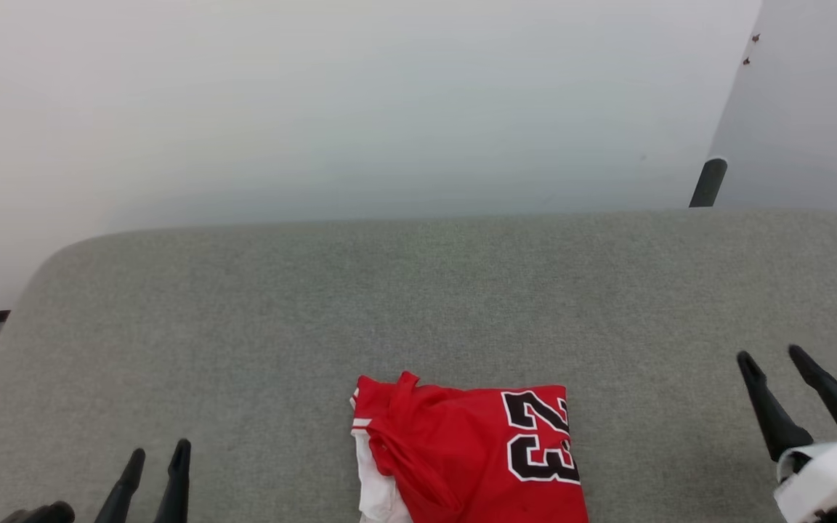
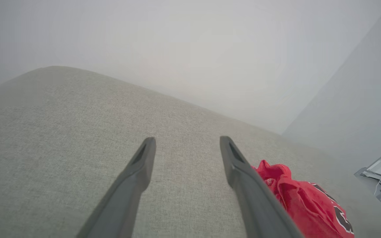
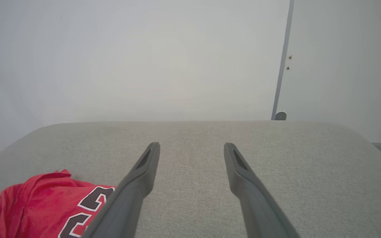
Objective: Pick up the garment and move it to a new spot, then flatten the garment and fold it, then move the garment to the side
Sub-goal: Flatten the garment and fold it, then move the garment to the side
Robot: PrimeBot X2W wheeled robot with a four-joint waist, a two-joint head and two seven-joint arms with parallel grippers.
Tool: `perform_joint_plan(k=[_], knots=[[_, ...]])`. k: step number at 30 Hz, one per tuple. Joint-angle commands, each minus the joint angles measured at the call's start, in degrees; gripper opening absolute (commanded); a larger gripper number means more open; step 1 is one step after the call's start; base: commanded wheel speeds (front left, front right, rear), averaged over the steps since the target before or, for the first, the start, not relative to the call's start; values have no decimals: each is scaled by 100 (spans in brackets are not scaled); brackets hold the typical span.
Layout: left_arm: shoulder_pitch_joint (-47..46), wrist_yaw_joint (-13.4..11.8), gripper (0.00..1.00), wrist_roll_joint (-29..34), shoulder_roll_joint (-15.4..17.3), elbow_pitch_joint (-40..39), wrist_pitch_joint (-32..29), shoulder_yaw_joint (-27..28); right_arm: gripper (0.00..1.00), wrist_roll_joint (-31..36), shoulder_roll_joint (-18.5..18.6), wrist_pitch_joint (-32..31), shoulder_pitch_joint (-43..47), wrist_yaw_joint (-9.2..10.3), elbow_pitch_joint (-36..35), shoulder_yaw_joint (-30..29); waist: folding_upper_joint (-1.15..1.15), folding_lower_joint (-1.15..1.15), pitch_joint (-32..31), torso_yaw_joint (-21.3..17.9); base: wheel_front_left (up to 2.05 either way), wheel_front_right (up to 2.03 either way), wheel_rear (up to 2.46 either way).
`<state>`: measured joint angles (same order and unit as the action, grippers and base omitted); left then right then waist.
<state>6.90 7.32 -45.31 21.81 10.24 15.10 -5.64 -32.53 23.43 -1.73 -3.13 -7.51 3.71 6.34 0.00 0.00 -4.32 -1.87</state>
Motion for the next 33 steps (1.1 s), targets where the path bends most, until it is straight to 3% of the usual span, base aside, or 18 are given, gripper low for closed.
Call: perform_joint_plan(k=[1, 15, 23, 33], knots=[[45, 26, 100, 74, 36, -25, -1, 16, 100, 75, -56, 71, 115, 5, -34, -128, 0, 0, -37, 20, 0, 0, 0], [-87, -11, 100, 549, 163, -101, -1, -11, 100, 380, -421, 79, 740, 5, -244, -775, 0, 0, -118, 133, 0, 0, 0], [-121, -93, 100, 616, 138, -123, -24, -72, 100, 389, -519, -198, 742, 5, -374, -680, 0, 0, -46, 278, 0, 0, 0], [-163, -190, 100, 571, 141, -186, -88, -84, 100, 60, -551, -910, 487, 5, -225, -71, 0, 0, 193, 892, 0, 0, 0]])
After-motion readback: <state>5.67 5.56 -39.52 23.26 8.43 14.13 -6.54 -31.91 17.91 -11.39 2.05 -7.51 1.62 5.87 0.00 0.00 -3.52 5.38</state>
